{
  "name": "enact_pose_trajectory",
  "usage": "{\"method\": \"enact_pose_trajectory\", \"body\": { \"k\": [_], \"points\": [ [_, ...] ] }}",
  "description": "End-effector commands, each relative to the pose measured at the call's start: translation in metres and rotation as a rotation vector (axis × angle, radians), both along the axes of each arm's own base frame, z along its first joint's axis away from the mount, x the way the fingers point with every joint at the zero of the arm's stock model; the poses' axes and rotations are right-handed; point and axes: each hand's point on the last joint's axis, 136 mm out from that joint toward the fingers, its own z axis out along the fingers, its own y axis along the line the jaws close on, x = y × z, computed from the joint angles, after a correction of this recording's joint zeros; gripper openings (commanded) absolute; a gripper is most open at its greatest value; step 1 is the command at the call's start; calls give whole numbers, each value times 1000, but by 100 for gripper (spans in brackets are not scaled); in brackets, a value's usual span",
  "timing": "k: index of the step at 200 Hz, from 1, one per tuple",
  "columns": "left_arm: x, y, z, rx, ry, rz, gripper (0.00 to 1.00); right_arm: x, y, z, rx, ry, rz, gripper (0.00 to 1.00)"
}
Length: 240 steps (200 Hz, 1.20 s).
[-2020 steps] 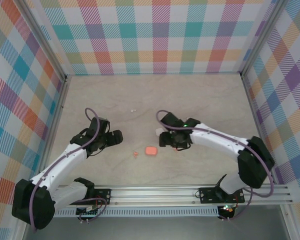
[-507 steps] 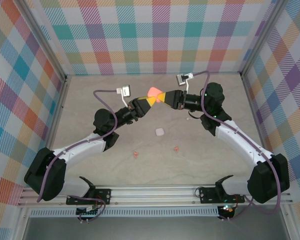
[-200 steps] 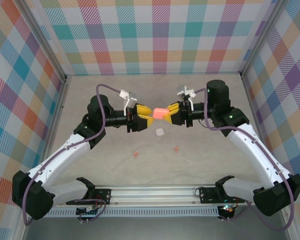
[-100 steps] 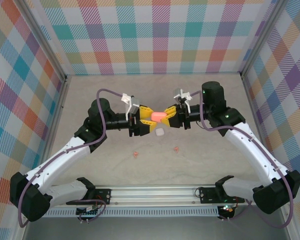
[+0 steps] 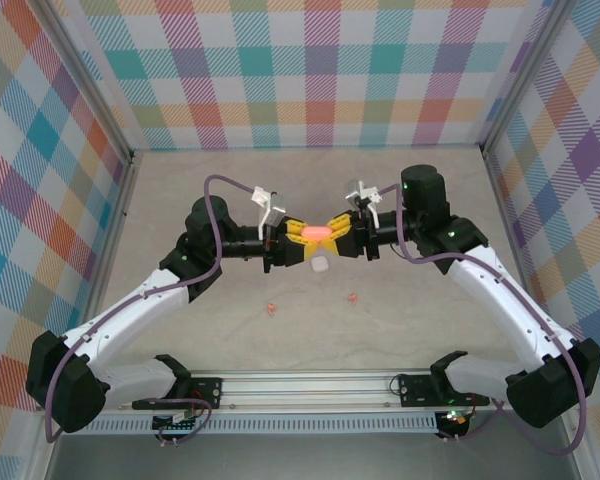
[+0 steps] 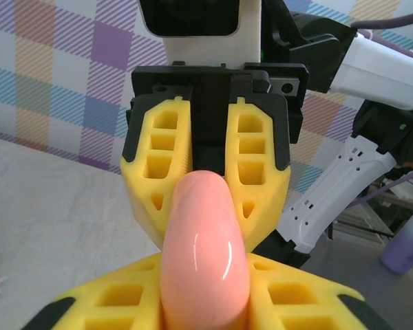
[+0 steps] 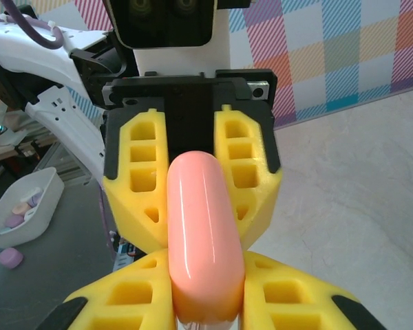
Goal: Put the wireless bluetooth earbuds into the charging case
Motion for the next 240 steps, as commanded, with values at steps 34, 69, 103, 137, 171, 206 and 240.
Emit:
{"method": "enact_pose_trajectory", "body": {
  "k": [34, 69, 103, 137, 171, 206, 240],
  "points": [
    [-10, 2, 4, 4, -49, -18, 9, 2, -2, 15, 32, -78, -48, 42],
    [-14, 6, 6, -5, -70, -10, 9, 10, -5, 14, 7, -109, -108, 43],
    [-18, 8, 9, -13, -80, -11, 9, 19, -4, 8, -22, -81, -141, 43],
    [-19, 8, 8, -10, -76, -19, 9, 32, -6, 13, -35, -83, -218, 43],
    [-21, 4, 4, -3, -75, -35, 9, 44, -8, 18, -27, -53, -292, 43],
    [-21, 0, 1, 2, -75, -46, 8, 54, -5, 16, -26, 8, -325, 42],
    [-20, 0, 1, 5, -82, -32, 8, 65, -8, 10, -43, 81, -400, 42]
  ]
}}
